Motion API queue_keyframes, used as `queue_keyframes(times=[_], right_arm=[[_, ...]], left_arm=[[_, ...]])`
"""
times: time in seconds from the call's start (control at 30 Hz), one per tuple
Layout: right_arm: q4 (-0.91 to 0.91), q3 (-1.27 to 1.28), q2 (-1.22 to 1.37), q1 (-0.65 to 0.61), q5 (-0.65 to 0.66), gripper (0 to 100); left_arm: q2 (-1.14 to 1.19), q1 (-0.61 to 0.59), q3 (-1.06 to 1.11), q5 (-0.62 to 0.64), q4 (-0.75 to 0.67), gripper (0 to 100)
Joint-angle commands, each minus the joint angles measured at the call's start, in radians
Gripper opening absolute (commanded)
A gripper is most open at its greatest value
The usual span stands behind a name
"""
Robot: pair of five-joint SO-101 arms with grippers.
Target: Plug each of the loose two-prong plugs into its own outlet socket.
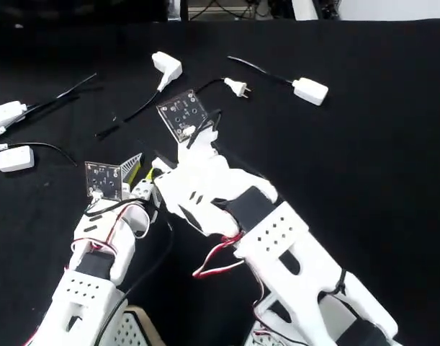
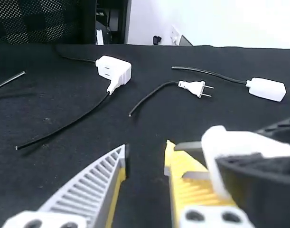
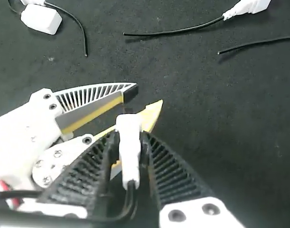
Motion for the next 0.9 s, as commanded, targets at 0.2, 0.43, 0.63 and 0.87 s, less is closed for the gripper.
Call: queue_keyframes(times=[0.2, 0.43, 0.63, 0.87], right_arm=[[0.018, 0.007, -0.002, -0.009, -0.008, 1.1], [0.044, 0.005, -0.002, -0.044, -0.008, 1.1], [0.017, -0.002, -0.007, 0.012, -0.023, 1.1], [0.026, -0.051, -0.008, 0.106, -0.121, 1.1]], left_arm=[[-0.012, -0.024, 0.018, -0.005, -0.046, 15], [-0.069, -0.024, 0.024, -0.005, -0.035, 15], [-0.173, -0.024, 0.025, -0.005, 0.078, 15], [-0.276, -0.027, 0.025, -0.008, 0.196, 15]])
